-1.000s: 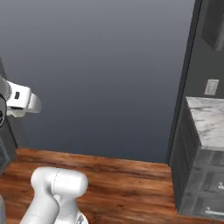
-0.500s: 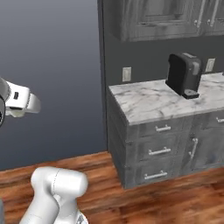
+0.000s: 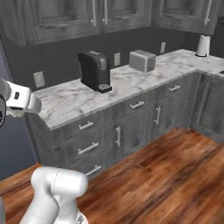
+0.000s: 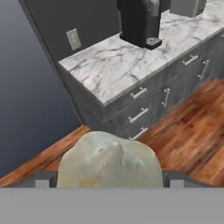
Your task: Retrieve the bottle and the shaker from the cabinet and place them next to the mixing bowl on the counter. Then add garlic from the fridge to the mixing bowl.
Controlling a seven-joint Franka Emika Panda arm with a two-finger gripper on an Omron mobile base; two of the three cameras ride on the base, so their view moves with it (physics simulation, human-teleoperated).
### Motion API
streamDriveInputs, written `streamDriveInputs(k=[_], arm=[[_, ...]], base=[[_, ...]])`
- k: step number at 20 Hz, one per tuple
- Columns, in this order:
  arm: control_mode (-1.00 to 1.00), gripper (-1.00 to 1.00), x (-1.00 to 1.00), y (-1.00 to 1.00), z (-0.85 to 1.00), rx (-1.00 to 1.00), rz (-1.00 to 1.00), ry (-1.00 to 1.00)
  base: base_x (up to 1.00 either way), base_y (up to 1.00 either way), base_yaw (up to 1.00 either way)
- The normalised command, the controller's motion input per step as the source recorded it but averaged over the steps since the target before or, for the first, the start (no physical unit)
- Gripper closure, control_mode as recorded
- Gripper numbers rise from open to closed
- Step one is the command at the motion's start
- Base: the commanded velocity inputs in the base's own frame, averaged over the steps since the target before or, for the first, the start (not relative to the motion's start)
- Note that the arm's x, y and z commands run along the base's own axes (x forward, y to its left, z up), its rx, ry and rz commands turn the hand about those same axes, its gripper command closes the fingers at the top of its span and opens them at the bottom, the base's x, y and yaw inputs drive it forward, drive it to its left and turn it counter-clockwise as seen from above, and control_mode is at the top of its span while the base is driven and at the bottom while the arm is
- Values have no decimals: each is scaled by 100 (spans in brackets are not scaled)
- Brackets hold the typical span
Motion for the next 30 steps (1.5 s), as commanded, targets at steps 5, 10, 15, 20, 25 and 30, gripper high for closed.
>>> streamDriveInputs(k=[5, 10, 15, 20, 25, 30], arm=[[100, 100, 0, 0, 0, 0, 0, 0], [100, 100, 0, 0, 0, 0, 0, 0], [100, 100, 0, 0, 0, 0, 0, 0], [100, 100, 0, 0, 0, 0, 0, 0], [100, 100, 0, 0, 0, 0, 0, 0], [100, 100, 0, 0, 0, 0, 0, 0]], base=[[94, -21, -51], [100, -15, -48], [100, -20, -54], [96, -18, -59], [100, -15, -53], [100, -38, -51]])
